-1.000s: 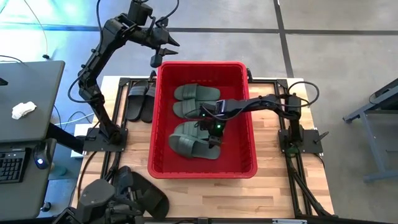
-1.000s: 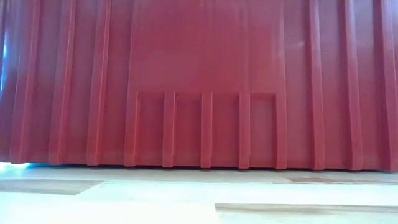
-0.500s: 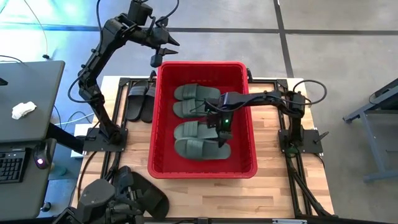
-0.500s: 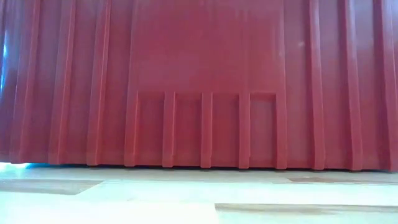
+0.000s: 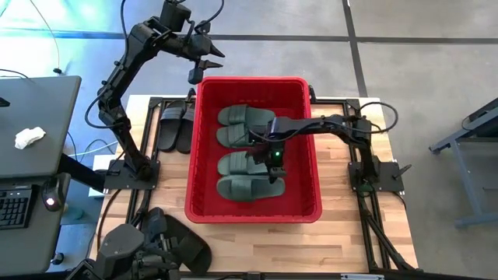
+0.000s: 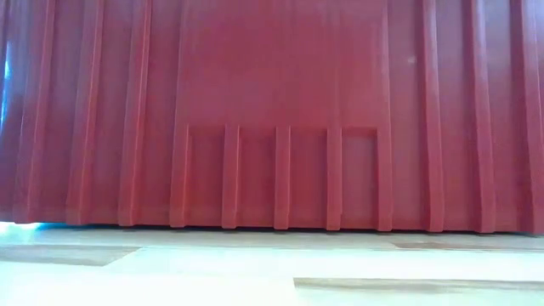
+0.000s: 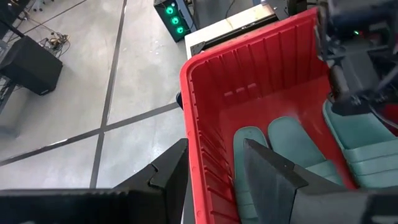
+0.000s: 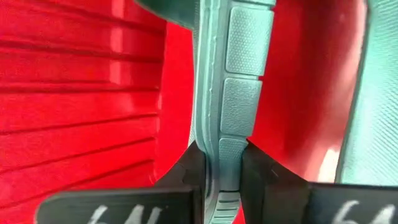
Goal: Pick and place slides into bin
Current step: Put the green slide into the red container
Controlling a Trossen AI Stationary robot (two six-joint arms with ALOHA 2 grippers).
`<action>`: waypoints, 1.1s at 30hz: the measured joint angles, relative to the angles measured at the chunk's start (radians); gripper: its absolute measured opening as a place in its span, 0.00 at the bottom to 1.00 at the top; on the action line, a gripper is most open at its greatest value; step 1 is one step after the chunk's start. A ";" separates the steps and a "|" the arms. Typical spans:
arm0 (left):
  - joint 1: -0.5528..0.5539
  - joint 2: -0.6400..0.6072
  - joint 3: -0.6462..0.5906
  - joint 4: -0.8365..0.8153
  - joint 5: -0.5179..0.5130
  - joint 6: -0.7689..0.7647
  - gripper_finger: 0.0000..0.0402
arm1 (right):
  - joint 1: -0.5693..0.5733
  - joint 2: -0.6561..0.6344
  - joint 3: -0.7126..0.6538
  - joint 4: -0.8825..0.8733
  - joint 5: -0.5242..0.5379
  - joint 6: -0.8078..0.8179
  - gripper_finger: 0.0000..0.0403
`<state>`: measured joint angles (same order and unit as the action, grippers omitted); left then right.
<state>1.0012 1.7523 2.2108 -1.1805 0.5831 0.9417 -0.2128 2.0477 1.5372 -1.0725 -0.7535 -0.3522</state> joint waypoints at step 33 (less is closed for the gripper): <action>0.000 0.000 0.000 -0.005 0.000 0.022 0.34 | 0.036 0.052 0.080 -0.061 0.119 -0.049 0.11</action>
<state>1.0012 1.7523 2.2108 -1.1851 0.5834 0.9638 -0.1771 2.0995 1.6169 -1.1337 -0.6344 -0.4008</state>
